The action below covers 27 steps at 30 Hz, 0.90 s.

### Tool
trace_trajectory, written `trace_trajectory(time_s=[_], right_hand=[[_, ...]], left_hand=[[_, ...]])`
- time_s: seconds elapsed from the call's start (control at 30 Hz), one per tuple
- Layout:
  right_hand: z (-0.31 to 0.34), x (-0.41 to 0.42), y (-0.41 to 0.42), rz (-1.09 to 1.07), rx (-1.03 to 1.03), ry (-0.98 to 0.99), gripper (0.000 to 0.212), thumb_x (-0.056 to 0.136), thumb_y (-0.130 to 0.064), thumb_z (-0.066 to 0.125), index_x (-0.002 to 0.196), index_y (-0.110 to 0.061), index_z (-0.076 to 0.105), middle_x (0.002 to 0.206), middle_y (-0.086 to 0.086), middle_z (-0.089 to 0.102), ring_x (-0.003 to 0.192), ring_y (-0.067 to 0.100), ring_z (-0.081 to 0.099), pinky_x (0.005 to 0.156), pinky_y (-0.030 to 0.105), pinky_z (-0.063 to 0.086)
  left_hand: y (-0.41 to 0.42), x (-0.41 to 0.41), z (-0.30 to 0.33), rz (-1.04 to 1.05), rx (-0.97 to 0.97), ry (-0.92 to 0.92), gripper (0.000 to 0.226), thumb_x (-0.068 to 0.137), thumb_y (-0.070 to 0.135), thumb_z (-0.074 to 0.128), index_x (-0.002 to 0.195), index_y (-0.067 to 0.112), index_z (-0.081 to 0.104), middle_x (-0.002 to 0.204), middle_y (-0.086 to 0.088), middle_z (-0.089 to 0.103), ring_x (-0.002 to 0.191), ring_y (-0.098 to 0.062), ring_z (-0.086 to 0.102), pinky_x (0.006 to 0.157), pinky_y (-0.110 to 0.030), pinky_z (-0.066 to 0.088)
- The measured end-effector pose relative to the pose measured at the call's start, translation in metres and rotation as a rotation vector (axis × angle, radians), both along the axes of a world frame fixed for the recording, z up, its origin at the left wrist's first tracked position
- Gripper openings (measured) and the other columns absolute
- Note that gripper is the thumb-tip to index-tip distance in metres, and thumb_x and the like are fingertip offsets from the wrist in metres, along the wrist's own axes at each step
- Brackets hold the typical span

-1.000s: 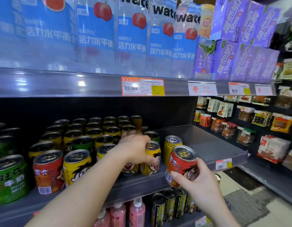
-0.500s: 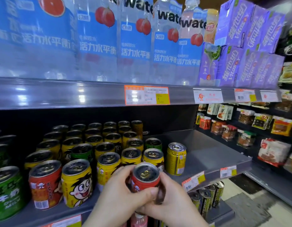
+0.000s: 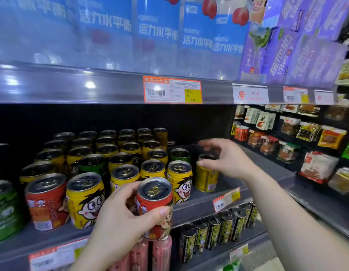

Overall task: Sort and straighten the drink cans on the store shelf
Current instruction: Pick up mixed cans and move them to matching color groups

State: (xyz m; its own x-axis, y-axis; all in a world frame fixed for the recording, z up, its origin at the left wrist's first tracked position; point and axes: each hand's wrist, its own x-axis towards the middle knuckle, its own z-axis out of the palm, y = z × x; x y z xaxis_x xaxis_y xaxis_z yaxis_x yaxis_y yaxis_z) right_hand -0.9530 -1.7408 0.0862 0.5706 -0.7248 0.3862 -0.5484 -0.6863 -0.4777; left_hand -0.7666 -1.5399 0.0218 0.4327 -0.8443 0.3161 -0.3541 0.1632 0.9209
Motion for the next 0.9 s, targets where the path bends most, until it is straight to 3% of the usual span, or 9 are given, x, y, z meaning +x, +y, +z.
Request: trace_trajectory(time_s=[0.1,0.17,0.27,0.33,0.43,0.57,0.7,0.8,0.9], right_hand=[[0.001,0.016,-0.036,0.047,0.008,0.196,0.084,0.053,-0.065,0.072,0.129,-0.035,0.054,0.120,-0.003,0.064,0.115,0.017,0.057,0.097,0.043,0.047],[0.003,0.028,-0.051,0.093,0.031,0.334,0.087,0.060,-0.058,0.077,0.137,-0.032,0.046,0.127,0.000,0.059,0.118,0.017,0.055,0.099,0.039,0.046],[0.009,0.046,-0.065,0.176,0.135,0.460,0.086,0.071,-0.042,0.079,0.144,-0.026,0.036,0.132,0.001,0.054,0.116,0.014,0.053,0.094,0.025,0.042],[0.014,0.058,-0.070,0.221,0.211,0.509,0.083,0.072,-0.039,0.079,0.143,-0.026,0.037,0.134,-0.001,0.053,0.112,0.013,0.053,0.092,0.026,0.043],[0.013,0.068,-0.072,0.274,0.208,0.584,0.057,0.073,-0.038,0.079,0.123,-0.028,0.056,0.125,-0.001,0.061,0.107,0.017,0.058,0.089,0.032,0.049],[0.009,0.061,-0.074,0.306,0.190,0.440,0.052,0.067,-0.037,0.082,0.113,-0.030,0.060,0.114,-0.005,0.064,0.098,0.012,0.058,0.075,0.024,0.048],[0.012,0.043,-0.060,0.255,0.003,0.155,0.080,0.042,-0.060,0.077,0.116,-0.038,0.055,0.111,-0.009,0.065,0.102,0.014,0.061,0.092,0.038,0.050],[0.021,0.026,-0.027,0.282,-0.166,-0.033,0.077,0.046,-0.059,0.074,0.118,-0.041,0.052,0.107,-0.013,0.062,0.107,0.018,0.058,0.095,0.044,0.045],[0.034,0.013,0.020,0.349,-0.207,-0.155,0.068,0.053,-0.039,0.086,0.110,-0.047,0.049,0.099,-0.027,0.060,0.101,0.004,0.056,0.090,0.019,0.042]], left_hand=[[0.002,-0.009,0.002,0.068,-0.010,-0.015,0.056,0.042,0.050,0.081,0.094,0.040,0.063,0.092,0.020,0.071,0.079,0.008,0.065,0.058,-0.010,0.046],[0.002,-0.016,0.000,0.104,-0.004,-0.021,0.056,0.043,0.052,0.083,0.093,0.040,0.062,0.087,0.013,0.072,0.072,0.008,0.065,0.054,-0.009,0.046],[0.003,-0.021,-0.005,0.152,-0.003,-0.036,0.064,0.038,0.063,0.082,0.094,0.040,0.063,0.096,0.026,0.068,0.083,0.010,0.063,0.059,-0.007,0.047],[0.003,-0.025,-0.008,0.198,0.010,-0.033,0.061,0.042,0.059,0.087,0.094,0.040,0.062,0.095,0.030,0.066,0.085,0.012,0.061,0.060,-0.009,0.046],[0.003,-0.031,-0.010,0.239,0.021,-0.026,0.050,0.049,0.046,0.083,0.094,0.040,0.062,0.094,0.036,0.064,0.085,0.015,0.060,0.061,-0.009,0.045],[0.007,-0.035,-0.011,0.252,0.009,0.014,0.059,0.044,0.051,0.089,0.095,0.038,0.063,0.096,0.034,0.065,0.085,0.010,0.063,0.061,-0.010,0.048],[0.011,-0.035,-0.011,0.288,-0.010,0.045,0.060,0.044,0.049,0.089,0.097,0.034,0.064,0.098,0.023,0.069,0.085,0.005,0.065,0.064,-0.011,0.050],[0.018,-0.031,-0.008,0.305,-0.032,0.026,0.064,0.043,0.055,0.084,0.101,0.036,0.064,0.101,0.021,0.069,0.089,0.003,0.065,0.069,-0.014,0.051],[0.034,-0.021,-0.005,0.338,-0.061,0.035,0.063,0.045,0.055,0.082,0.103,0.038,0.063,0.102,0.018,0.069,0.092,0.004,0.065,0.072,-0.012,0.051]])
